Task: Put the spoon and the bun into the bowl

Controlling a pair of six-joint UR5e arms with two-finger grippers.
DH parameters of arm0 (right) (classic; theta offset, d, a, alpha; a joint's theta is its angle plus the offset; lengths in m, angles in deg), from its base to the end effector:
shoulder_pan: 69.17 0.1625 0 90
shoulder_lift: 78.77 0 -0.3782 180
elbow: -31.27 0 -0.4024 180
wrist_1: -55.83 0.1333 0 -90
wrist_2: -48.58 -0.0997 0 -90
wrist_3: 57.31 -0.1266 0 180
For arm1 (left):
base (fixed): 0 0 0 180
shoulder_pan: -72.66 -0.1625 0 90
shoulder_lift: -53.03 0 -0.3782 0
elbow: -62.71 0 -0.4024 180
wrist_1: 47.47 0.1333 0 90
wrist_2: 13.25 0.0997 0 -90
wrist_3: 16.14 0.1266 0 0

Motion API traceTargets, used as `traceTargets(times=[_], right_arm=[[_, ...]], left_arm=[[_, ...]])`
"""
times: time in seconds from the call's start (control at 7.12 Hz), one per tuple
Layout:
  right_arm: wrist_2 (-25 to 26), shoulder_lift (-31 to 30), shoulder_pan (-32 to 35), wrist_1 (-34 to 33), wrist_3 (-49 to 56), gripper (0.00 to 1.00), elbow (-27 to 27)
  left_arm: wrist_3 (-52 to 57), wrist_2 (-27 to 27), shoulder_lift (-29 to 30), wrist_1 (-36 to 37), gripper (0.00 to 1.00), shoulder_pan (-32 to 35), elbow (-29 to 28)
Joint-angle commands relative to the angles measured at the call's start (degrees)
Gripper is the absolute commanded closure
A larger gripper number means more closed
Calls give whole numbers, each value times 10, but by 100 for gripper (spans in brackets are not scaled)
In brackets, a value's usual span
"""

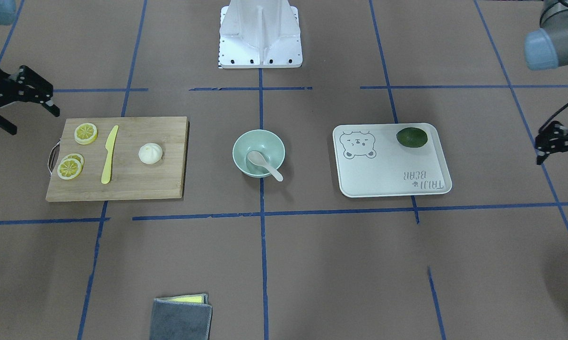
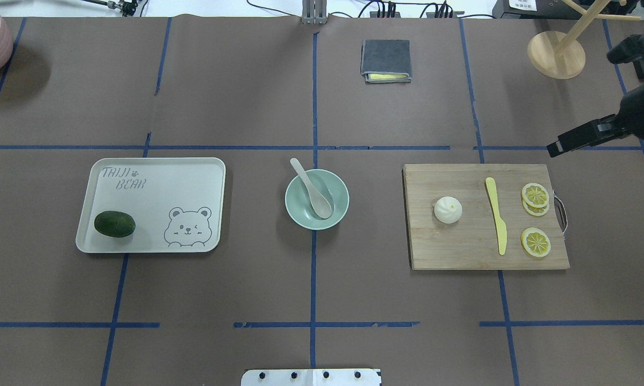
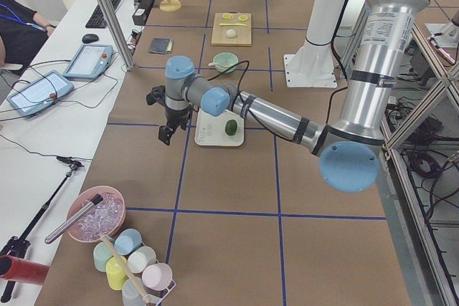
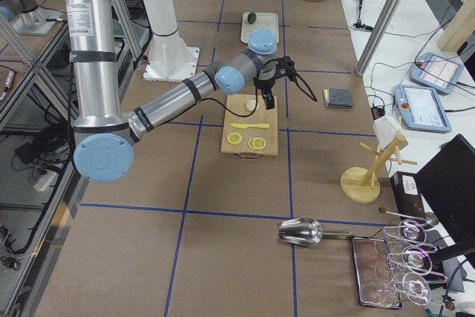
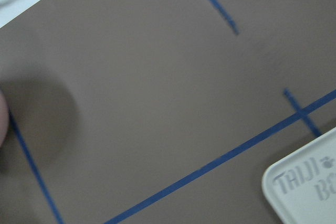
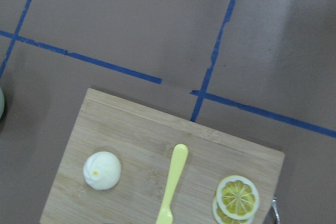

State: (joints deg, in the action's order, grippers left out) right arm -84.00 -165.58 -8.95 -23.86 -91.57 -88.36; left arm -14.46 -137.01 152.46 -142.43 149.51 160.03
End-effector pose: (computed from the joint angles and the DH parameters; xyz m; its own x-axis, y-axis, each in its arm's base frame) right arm -0.2049 -0.4539 0.3219 0.5424 -0.2775 0.7930 0.0691 0.9554 0.2871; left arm 0.0704 -0.5780 0.4805 0.7563 0.4157 -0.5052 -0.2336 0.8929 0.3849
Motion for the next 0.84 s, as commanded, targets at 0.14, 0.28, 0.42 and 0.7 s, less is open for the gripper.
traceTargets(times=[0.14,0.28,0.42,0.7], right_arm=[[87,2,-118,1,-118,0,-19],[147,2,-169,8,-156,0,-15],[186,2,-206,26,-173,0,-1],[244,33,-251,51,-206,0,47]], left_arm=[[74,-139,-88,66,0,148,-40],[73,-158,-125,66,0,153,-27],[73,-155,-128,66,0,153,-22],[73,-155,-127,66,0,153,-19]])
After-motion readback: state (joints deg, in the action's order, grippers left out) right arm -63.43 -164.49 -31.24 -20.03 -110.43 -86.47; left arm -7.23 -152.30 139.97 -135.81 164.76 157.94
